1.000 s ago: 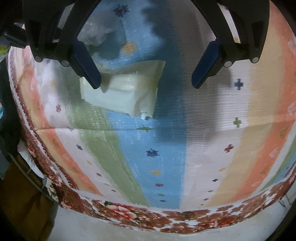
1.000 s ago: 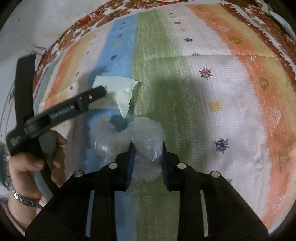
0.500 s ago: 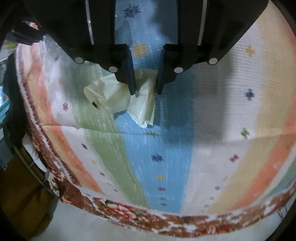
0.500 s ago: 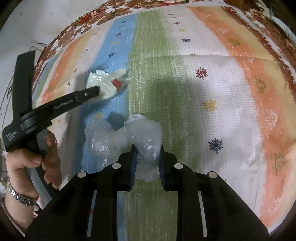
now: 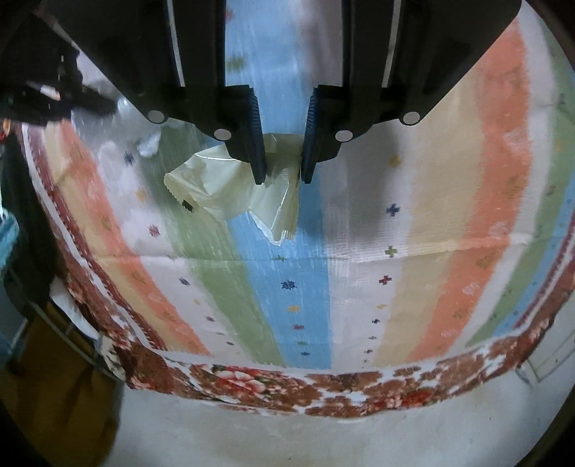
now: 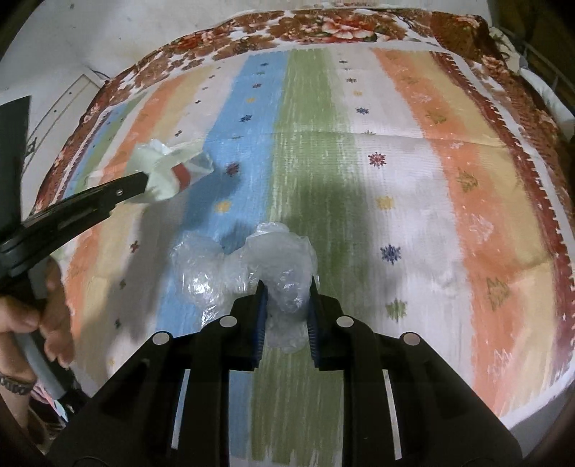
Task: Collect trash
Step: 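Lift the paper and plastic bag and carry both over the black bin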
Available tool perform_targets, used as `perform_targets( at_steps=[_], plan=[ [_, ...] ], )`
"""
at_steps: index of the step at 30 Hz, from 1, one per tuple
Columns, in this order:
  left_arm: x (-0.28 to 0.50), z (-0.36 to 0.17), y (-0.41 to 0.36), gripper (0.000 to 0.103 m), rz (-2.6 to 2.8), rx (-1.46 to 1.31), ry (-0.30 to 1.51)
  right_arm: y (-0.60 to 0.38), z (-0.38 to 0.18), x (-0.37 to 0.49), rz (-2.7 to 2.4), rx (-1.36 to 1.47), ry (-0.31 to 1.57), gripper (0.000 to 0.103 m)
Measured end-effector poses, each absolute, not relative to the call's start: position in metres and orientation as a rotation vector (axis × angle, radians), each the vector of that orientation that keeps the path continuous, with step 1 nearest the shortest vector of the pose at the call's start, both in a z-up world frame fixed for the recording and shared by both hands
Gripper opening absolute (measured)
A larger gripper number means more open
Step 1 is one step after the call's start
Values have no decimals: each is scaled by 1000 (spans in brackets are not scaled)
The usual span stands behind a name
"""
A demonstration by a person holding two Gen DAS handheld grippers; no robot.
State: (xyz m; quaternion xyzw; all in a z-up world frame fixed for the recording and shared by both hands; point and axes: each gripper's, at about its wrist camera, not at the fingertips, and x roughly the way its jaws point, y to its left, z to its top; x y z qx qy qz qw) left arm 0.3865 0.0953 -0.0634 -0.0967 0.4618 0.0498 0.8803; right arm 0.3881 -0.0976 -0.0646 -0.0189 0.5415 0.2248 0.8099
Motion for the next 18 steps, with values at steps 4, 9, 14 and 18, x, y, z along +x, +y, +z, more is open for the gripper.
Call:
perform_targets(
  at_steps=[4,9,14,18],
  plan=[
    [350,-43,93,20,95,-205,953,-107,-49,368,493,-27,1143,18],
    [315,-27,85,20,98,-201,956,-121,-33,341,494,-18,1122,18],
    [283,-13,82,20,72,-253,930,-130,-21,320,485,-40,1097,18],
    [269,-14,85,20,82,-287,943,-136,-20,312,466,-49,1090,18]
  ],
)
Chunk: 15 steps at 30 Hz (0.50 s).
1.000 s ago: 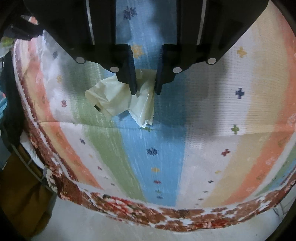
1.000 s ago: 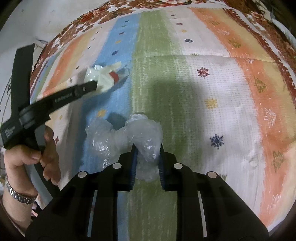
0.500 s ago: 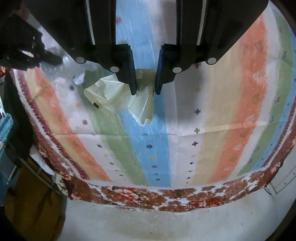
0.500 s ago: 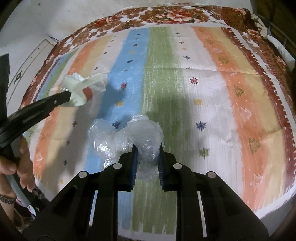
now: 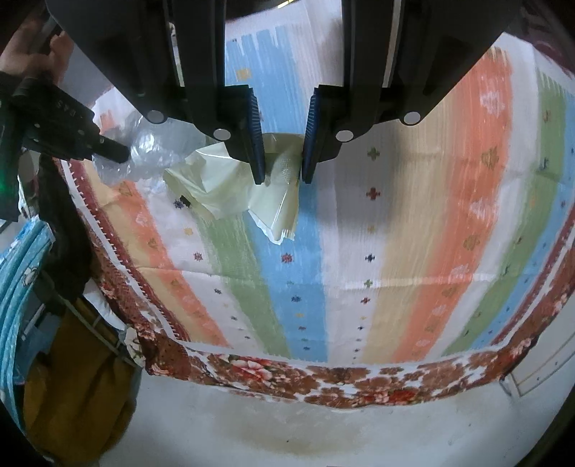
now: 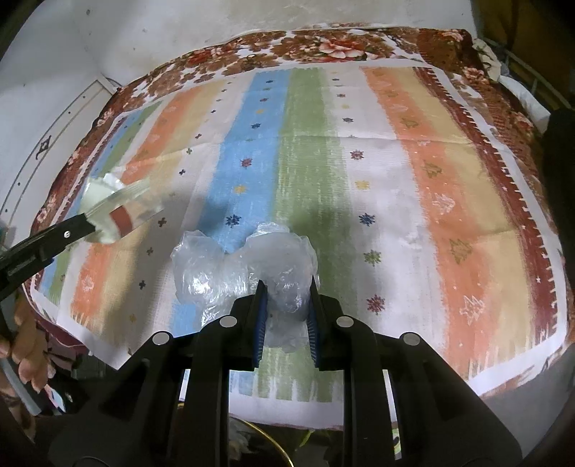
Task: Collect trash
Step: 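Lift the paper and plastic bag and carry both over the black bin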
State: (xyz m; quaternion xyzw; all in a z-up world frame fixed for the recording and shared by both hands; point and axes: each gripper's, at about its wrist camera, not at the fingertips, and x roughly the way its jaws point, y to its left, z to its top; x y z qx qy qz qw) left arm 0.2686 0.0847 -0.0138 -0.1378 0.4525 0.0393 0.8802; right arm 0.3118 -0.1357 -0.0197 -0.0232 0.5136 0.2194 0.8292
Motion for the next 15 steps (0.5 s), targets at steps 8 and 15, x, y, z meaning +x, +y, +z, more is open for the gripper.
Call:
perform_targets(
  at_steps=[8,15],
  plan=[
    [234,-7,79,20,138,-177,952,-150,-9,297,469,-11,1057,18],
    [212,4,85,20,126,-232,932,-165,-8,287,454,14,1067,18]
  ],
)
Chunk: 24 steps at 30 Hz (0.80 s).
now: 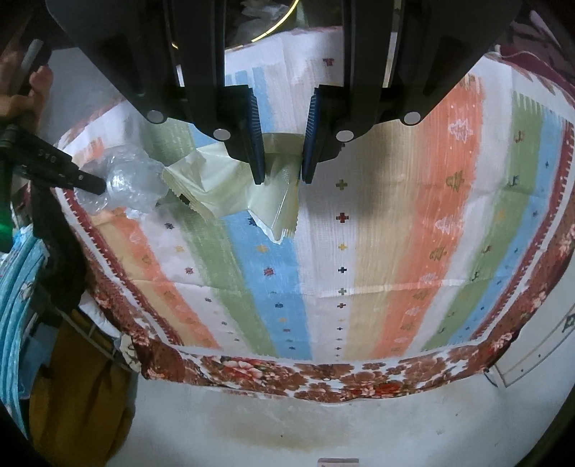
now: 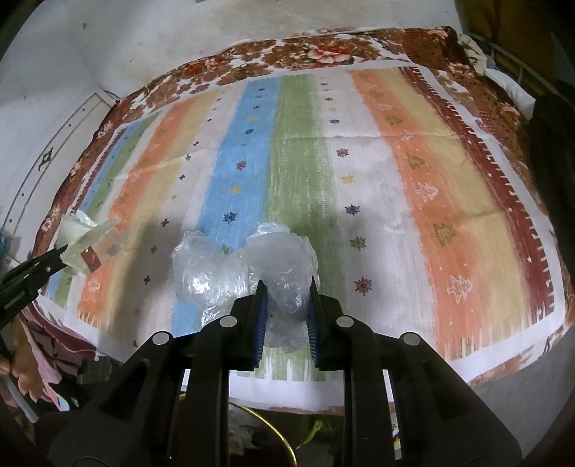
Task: Collect trash
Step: 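Lift the paper and plastic bag and carry both over the black bin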
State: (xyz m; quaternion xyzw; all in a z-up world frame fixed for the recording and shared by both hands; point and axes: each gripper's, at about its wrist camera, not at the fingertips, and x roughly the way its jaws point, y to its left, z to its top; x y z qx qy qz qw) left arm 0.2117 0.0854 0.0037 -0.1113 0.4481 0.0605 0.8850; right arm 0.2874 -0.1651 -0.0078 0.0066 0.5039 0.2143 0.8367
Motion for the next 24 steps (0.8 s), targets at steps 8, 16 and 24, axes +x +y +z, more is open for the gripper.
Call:
perform_targets(
  at_steps=[8,16,24],
  plan=[
    [180,9,88,21,103,-331,932,-178,1,265,488,29,1052,18],
    [147,9,87,22,86,-382,942,-191,14,227,518,53,1023,18],
    [123,18,70,24,40,-376,914,-192,15,188,553,16,996,18]
  ],
)
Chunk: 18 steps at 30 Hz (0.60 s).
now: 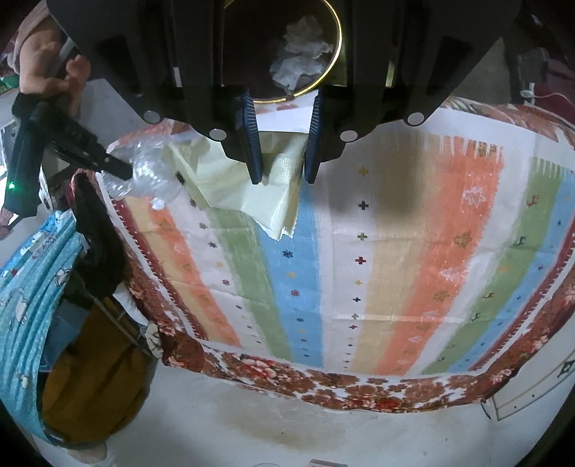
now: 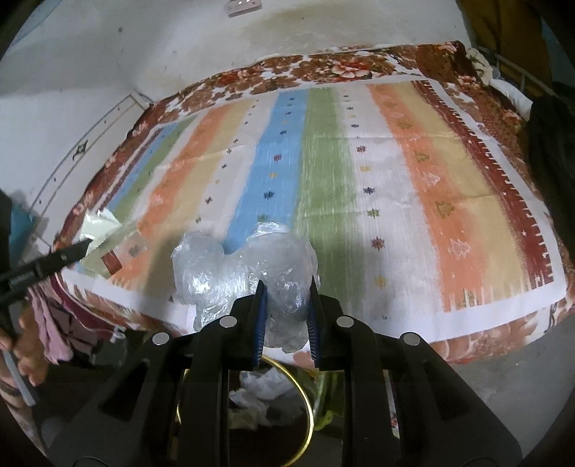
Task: Collect trash
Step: 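Lift the paper and plastic bag and carry both over the black bin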
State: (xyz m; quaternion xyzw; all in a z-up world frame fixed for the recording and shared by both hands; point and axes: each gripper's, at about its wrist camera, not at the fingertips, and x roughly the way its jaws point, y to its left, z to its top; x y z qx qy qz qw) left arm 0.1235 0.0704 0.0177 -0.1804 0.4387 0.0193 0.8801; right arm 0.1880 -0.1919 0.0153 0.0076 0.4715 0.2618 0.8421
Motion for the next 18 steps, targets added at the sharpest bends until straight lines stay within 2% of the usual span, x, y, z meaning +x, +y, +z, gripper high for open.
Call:
perform_targets(
  at_steps=[18],
  plan=[
    [59,-2,40,24,-86,-429,918,-207,1,131,630,16,1026,18]
  ],
)
